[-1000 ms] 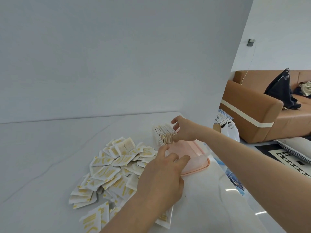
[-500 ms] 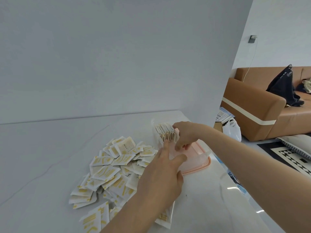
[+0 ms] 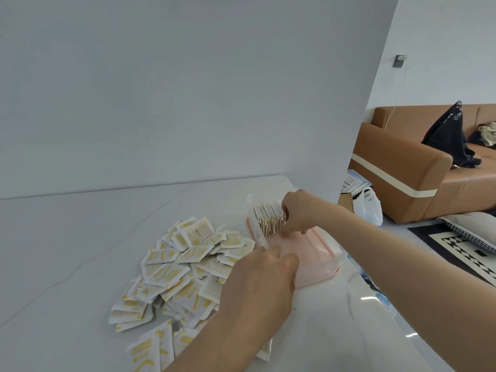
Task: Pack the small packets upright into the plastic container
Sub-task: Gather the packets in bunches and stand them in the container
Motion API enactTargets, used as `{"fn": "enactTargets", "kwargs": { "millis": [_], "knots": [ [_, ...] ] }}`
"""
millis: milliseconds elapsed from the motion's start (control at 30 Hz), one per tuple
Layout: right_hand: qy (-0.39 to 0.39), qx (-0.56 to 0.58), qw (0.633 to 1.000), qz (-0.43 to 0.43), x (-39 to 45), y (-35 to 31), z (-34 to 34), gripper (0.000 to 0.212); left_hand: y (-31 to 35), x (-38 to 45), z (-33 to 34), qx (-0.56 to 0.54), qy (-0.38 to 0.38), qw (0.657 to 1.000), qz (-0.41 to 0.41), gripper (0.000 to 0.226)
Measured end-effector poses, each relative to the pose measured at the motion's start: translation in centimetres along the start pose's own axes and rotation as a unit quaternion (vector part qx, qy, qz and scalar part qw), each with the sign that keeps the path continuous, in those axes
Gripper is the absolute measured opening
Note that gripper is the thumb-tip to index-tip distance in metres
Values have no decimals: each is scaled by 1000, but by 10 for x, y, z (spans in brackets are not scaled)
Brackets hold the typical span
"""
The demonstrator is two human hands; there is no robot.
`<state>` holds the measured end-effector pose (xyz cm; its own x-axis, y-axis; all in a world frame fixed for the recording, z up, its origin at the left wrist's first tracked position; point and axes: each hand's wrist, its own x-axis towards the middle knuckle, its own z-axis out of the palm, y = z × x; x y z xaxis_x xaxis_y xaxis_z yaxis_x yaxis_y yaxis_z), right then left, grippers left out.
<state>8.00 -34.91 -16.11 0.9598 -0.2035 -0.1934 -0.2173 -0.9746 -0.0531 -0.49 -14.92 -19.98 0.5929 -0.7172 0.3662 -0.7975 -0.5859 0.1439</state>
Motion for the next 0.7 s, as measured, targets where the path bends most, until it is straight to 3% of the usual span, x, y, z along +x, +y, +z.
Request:
{"fn": "enactTargets", "kwargs": {
  "millis": [100, 167, 367, 600, 700],
  "knots": [
    [-13, 11, 1000, 8, -11, -4, -3, 63, 1, -1, -2, 4, 14, 1000, 13, 5],
    [14, -18, 1000, 0, -14, -9, -1, 67, 2, -2, -1, 8, 18, 1000, 19, 3],
    [87, -44, 995, 2, -12, -10, 7, 67, 0, -2, 1, 4, 45, 999, 27, 8],
    [17, -51, 998, -34, -6, 5, 7, 58, -1, -3, -4, -43, 34, 998, 11, 18],
    [32, -88, 994, -61, 0, 10, 2, 48, -1, -3, -7, -40, 18, 999, 7, 20]
  ]
}}
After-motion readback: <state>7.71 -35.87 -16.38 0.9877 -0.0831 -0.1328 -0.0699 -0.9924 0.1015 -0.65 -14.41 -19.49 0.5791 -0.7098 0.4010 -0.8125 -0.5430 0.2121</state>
